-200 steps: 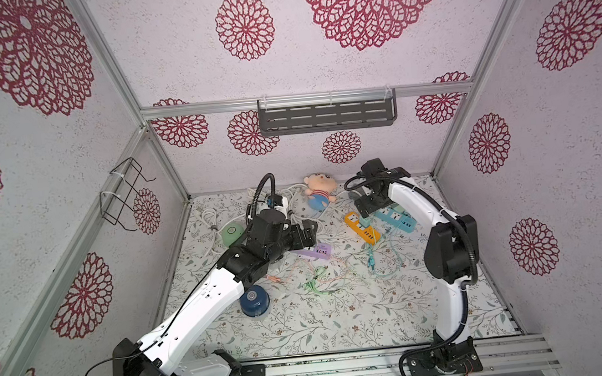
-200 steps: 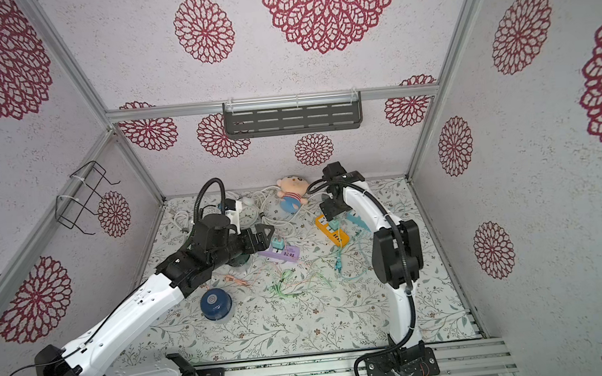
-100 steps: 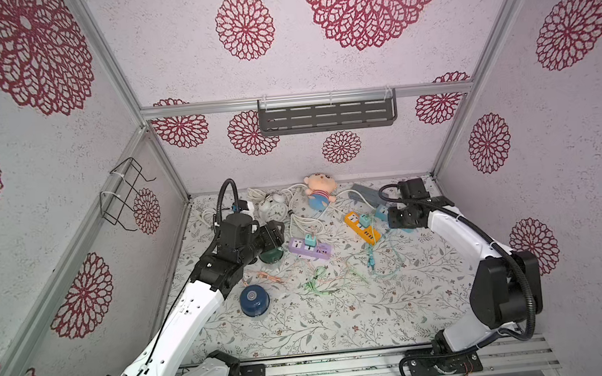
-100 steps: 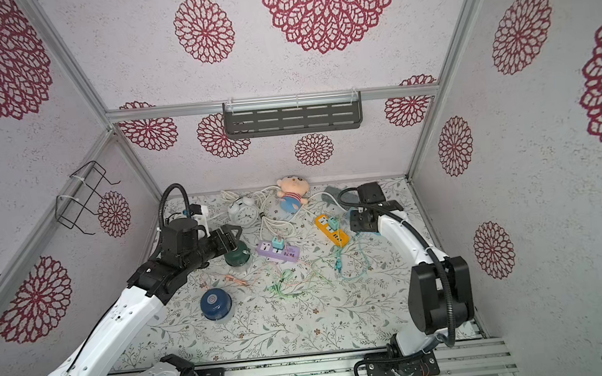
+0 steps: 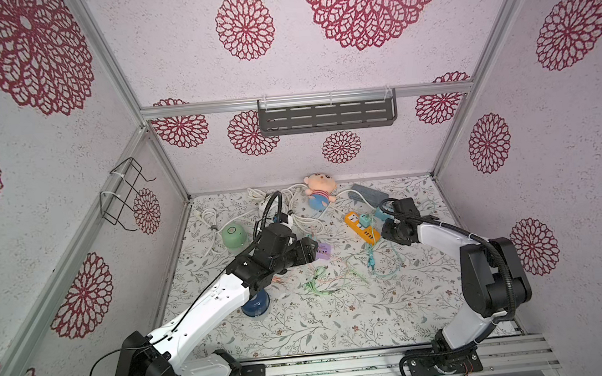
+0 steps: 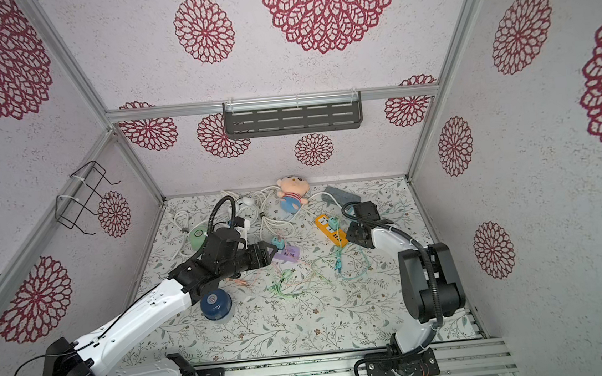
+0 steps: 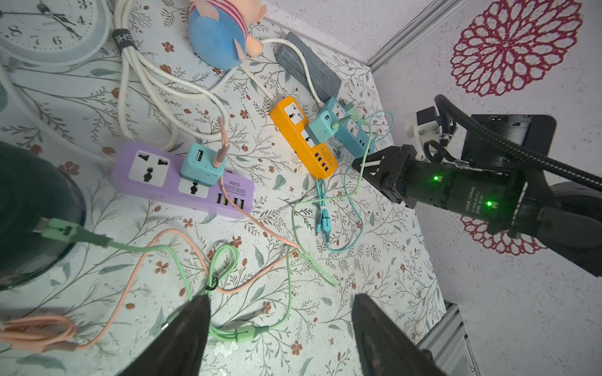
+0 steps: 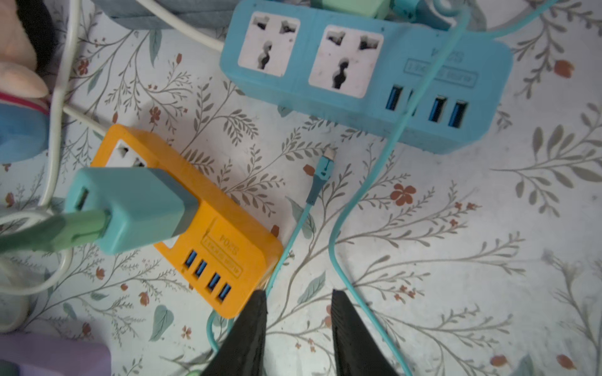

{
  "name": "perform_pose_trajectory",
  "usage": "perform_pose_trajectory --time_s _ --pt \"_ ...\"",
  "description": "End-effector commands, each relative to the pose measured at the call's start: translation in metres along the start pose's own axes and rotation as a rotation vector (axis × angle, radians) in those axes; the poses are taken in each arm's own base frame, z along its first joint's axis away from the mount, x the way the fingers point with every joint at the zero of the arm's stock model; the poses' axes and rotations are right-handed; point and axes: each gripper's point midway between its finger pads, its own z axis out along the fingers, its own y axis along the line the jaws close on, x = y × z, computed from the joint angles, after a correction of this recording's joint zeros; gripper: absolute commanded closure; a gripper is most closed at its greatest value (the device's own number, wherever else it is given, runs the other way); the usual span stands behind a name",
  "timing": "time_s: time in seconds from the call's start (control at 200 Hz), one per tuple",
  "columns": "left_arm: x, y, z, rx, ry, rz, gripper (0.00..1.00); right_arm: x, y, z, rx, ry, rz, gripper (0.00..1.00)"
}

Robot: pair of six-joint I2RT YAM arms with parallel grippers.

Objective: Charge the cordless meat grinders
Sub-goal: Pick up the charging cable from the center of the board.

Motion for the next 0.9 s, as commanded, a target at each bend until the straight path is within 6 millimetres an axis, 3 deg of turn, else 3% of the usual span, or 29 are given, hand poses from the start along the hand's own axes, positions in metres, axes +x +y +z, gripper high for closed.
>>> perform_pose_trajectory --time_s 0.0,0.155,0.405,0.6,0.711,0.896 --pt "-0.005 -0.005 0.003 0.02 -0.032 -0.01 0.27 -0.02 0.0 0.005 -0.017 -0.083 0.167 0.66" --pt "-0.004 -0.003 0.0 0.019 -0.033 0.002 0.27 -0.019 0.01 0.02 -0.064 -0.061 0.231 0.66" --pt "-0.002 0.0 0.0 0.011 -0.035 0.015 0.27 -0.01 0.006 0.033 -0.06 -0.039 0.293 0.65" --pt "-0.002 0.003 -0.003 0.005 -0.046 0.019 0.26 -0.016 -0.003 -0.002 -0.014 -0.112 0.286 0.6" --pt "-0.002 0.004 -0.002 0.006 -0.053 0.019 0.26 -0.019 0.003 -0.027 -0.035 -0.143 0.263 0.58" --pt "-0.001 0.003 0.006 0.008 -0.039 0.018 0.26 -0.013 0.027 -0.031 -0.105 -0.126 0.27 0.61"
